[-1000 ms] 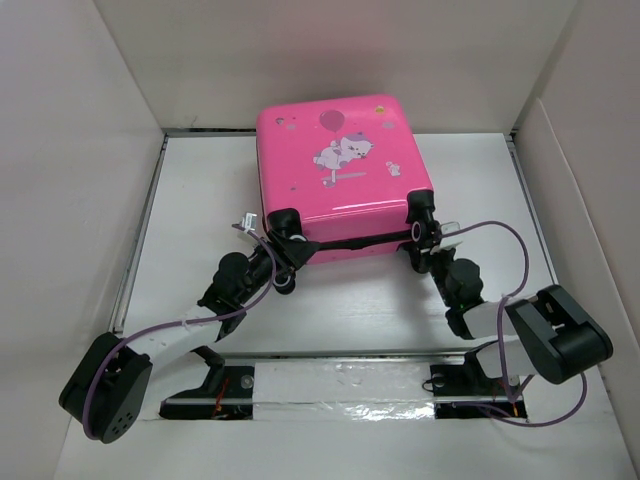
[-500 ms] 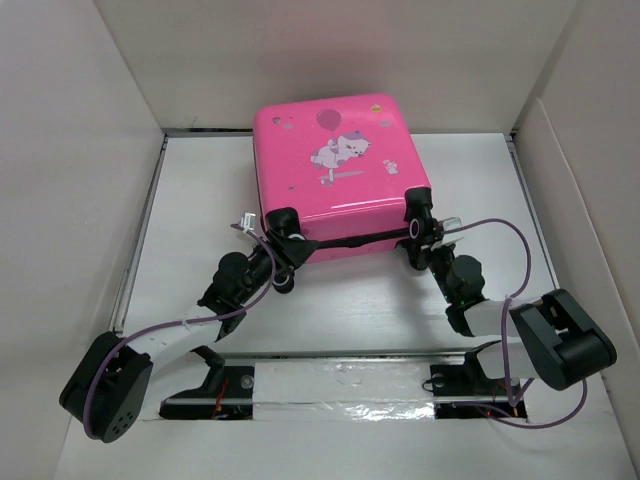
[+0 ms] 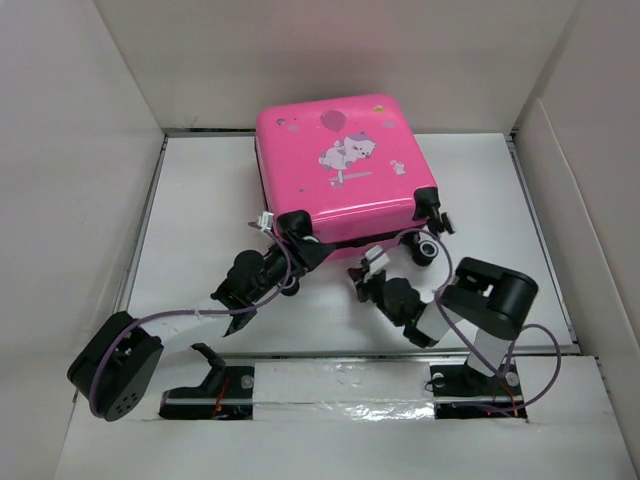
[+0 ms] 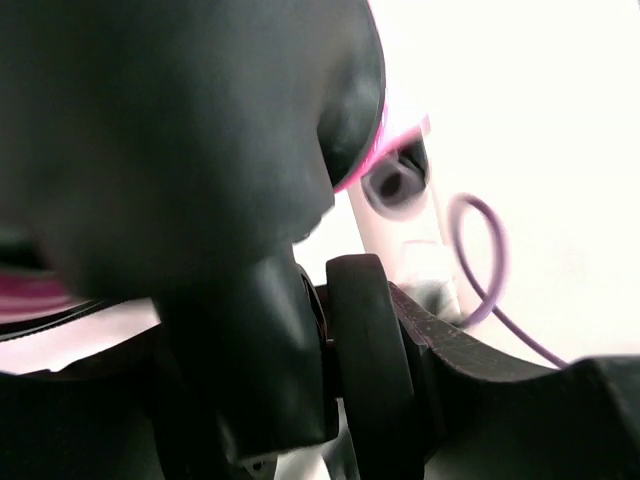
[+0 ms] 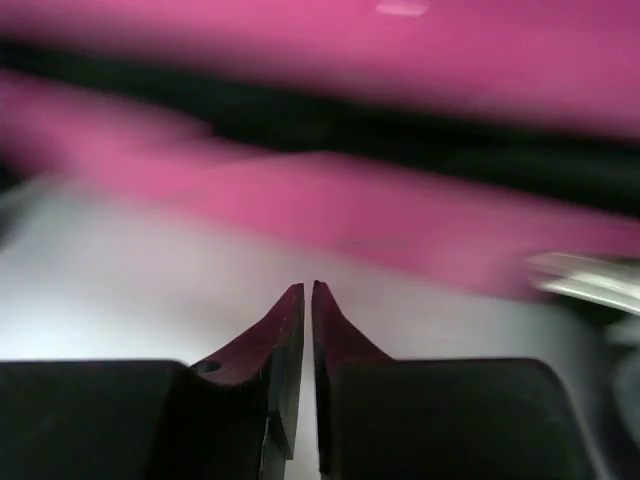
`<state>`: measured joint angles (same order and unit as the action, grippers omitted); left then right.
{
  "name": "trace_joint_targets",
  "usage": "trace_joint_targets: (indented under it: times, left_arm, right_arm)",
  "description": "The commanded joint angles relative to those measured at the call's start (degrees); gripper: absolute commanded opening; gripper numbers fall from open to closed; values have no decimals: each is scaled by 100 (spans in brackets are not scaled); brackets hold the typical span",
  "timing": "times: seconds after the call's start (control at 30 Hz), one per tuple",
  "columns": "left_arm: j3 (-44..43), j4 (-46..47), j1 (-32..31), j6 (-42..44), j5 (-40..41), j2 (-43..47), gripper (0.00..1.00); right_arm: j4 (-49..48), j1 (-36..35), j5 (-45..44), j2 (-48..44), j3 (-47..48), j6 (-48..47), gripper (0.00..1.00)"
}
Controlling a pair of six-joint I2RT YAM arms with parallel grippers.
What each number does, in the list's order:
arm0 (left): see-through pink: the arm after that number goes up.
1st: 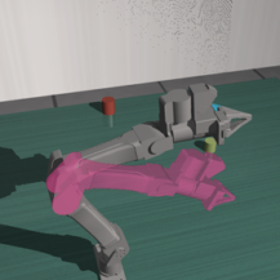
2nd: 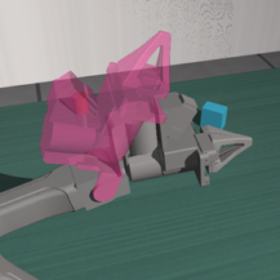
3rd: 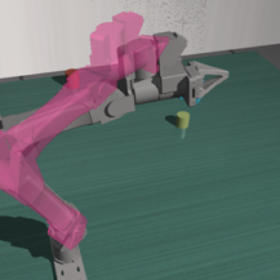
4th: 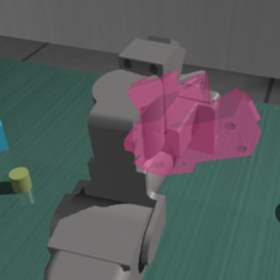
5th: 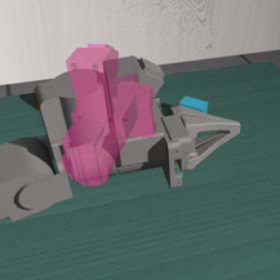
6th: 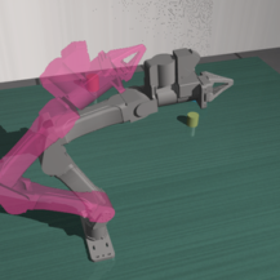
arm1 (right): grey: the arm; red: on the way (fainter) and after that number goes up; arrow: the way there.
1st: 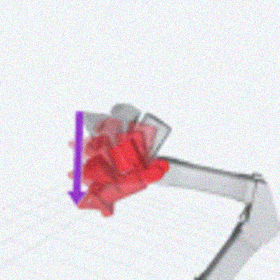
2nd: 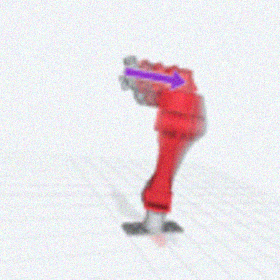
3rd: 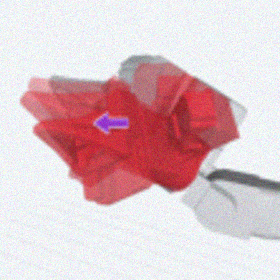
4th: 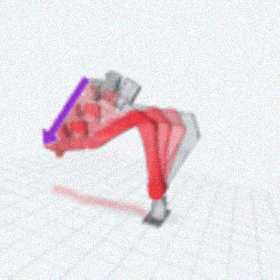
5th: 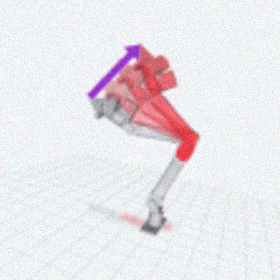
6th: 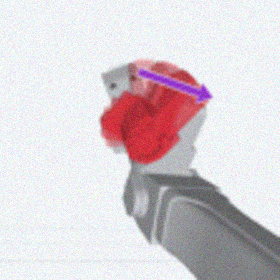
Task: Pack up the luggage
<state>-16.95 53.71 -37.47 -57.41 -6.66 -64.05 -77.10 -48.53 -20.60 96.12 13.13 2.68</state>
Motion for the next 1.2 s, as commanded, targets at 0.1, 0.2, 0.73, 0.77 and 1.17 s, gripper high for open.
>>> trace_joint_targets:
  times: [0.1, 0.2, 0.73, 0.77, 1.17]
  left_arm:
    - [-774, 1721, -471, 380, -995, -169, 0]
    - [-792, 1853, -471, 257, -1101, -230, 0]
    - [-599, 983, -190, 555, -582, 1000, 0]
    - [-590, 957, -190, 573, -574, 1017, 0]
    - [-414, -379, -76, 1074, 147, 2063, 0]
  right_arm:
    - [-2643, -1210, -470, 1040, 937, -496, 0]
    - [-2417, -1211, -208, 1032, 1051, -461, 0]
    - [-1008, -263, -2115, -1438, -925, 92, 0]
    - [-1052, -184, -2106, -1464, -1013, 136, 0]
    - [635, 774, -1221, -3151, -1049, -249, 58]
